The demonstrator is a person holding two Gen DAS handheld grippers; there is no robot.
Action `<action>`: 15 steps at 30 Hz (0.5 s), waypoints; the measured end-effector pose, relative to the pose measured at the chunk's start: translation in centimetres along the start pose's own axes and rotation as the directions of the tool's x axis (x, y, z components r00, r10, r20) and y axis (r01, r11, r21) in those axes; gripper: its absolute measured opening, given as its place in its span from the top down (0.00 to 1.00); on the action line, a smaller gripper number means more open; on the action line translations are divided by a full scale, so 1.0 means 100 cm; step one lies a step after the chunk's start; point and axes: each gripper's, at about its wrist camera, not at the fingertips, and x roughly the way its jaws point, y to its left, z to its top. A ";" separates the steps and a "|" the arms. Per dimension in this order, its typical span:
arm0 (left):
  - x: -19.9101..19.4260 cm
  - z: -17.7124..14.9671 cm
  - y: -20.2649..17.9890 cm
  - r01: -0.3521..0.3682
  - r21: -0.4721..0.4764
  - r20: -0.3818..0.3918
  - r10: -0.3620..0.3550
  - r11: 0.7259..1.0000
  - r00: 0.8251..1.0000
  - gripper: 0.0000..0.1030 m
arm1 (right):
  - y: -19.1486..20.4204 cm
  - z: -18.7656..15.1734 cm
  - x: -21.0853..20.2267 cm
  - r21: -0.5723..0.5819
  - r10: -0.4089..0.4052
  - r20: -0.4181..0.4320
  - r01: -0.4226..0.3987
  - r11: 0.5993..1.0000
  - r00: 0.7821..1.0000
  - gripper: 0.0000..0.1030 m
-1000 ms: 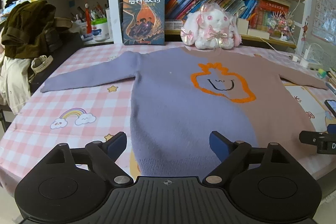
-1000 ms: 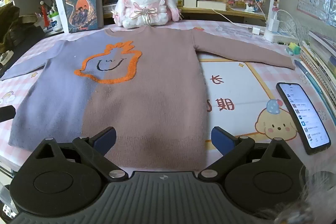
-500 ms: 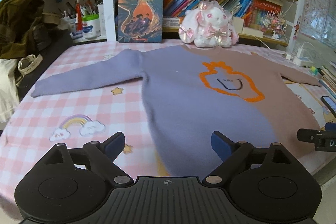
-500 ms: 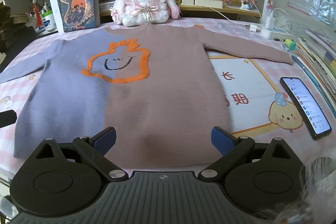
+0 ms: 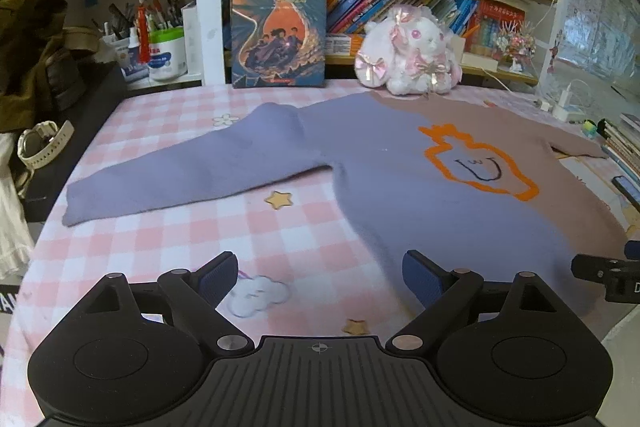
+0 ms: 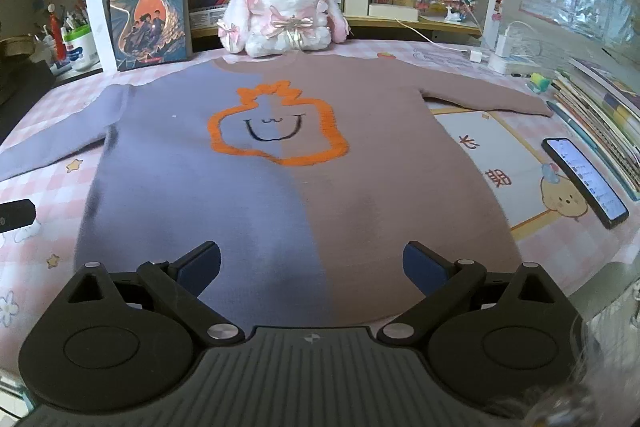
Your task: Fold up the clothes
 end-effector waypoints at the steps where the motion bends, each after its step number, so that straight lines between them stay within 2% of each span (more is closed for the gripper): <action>1: 0.001 0.001 0.004 0.000 -0.002 0.000 0.000 1.000 1.000 0.11 | 0.005 0.000 -0.001 0.003 -0.005 0.000 0.005 1.000 1.000 0.04; 6: 0.005 0.002 0.026 -0.018 -0.023 -0.001 0.018 1.000 1.000 0.11 | 0.021 -0.001 -0.002 0.013 -0.028 -0.007 0.029 1.000 1.000 0.03; 15: 0.014 0.006 0.078 -0.124 -0.130 0.014 0.127 0.984 0.992 0.11 | 0.041 0.007 0.005 -0.008 -0.033 -0.008 0.033 0.999 0.999 0.03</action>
